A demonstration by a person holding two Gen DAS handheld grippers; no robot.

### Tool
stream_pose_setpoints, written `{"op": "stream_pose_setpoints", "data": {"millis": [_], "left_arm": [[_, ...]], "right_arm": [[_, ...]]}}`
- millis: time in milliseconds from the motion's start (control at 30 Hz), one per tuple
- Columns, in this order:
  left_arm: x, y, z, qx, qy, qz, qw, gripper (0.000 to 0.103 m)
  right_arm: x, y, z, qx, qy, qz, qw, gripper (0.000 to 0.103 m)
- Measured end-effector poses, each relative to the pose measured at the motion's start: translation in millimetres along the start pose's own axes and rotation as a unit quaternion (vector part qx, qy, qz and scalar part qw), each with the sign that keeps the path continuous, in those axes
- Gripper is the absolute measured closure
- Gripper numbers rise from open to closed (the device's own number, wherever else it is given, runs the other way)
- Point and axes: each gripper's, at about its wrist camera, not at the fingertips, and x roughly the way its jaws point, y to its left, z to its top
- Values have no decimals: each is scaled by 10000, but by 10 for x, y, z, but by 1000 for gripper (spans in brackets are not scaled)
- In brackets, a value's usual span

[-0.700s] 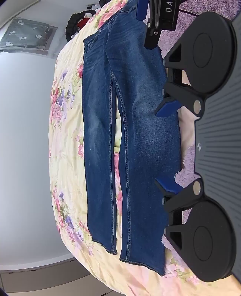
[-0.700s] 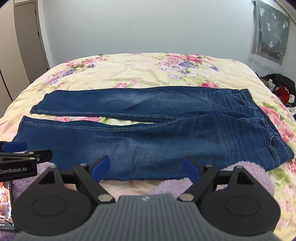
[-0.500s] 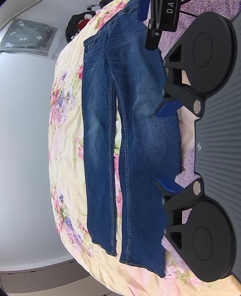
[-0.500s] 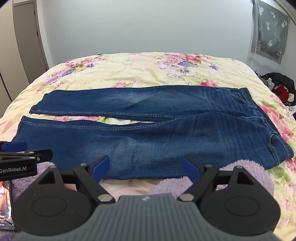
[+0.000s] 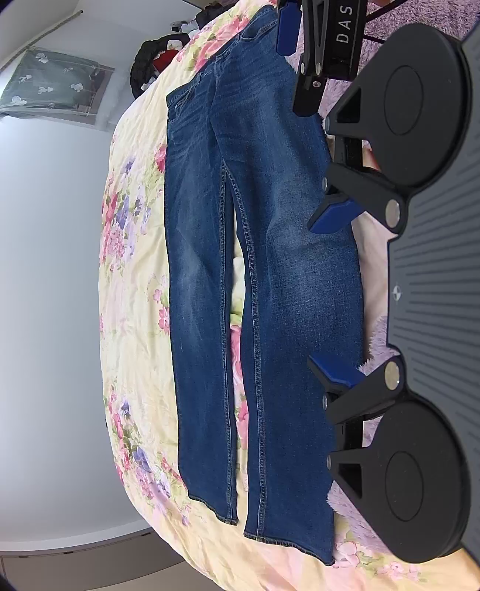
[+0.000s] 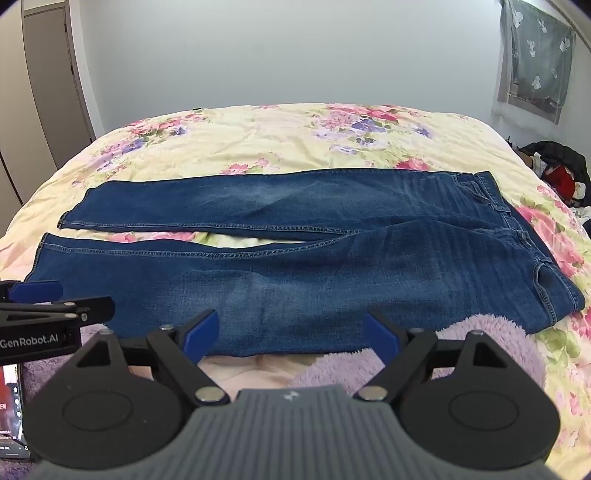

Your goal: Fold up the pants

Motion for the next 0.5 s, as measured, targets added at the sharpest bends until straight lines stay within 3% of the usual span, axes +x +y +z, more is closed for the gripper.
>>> {"op": "stream_pose_setpoints", "data": {"millis": [500], "left_arm": [[-11, -12, 5, 11, -14, -6, 10000, 17]], "right_arm": [[18, 4, 5, -11, -15, 7, 10000, 21]]}}
